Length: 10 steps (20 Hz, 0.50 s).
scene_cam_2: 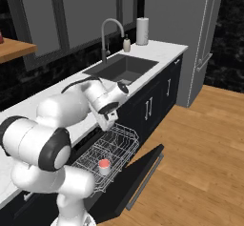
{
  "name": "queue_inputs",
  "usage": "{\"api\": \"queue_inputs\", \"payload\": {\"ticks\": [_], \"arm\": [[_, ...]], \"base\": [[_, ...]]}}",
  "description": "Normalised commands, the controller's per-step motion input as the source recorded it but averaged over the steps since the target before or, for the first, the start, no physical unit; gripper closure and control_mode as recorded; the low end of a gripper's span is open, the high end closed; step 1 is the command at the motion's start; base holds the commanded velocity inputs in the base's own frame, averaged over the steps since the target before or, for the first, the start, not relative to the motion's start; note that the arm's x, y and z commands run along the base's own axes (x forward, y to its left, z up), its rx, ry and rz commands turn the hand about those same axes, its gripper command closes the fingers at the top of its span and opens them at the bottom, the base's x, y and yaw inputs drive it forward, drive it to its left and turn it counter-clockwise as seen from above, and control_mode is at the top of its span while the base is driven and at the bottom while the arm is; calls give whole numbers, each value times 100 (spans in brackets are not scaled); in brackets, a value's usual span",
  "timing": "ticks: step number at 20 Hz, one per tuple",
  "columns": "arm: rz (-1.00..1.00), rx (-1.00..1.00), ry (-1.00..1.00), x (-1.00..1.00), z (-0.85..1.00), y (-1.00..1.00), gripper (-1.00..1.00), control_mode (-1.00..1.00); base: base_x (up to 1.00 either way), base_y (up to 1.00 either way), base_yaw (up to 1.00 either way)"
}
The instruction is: Pick up the cup and bowl from the counter, place them in the dishwasher, and close the dishwasher door.
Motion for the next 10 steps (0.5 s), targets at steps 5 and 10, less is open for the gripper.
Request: {"api": "queue_inputs", "payload": {"ticks": [5,10], "arm": [[0,-3,1,-1,7,76,-100,-100],[0,-4,3,17,-3,66,-100,-100]], "base": [[0,0,0],[0,0,0]]}}
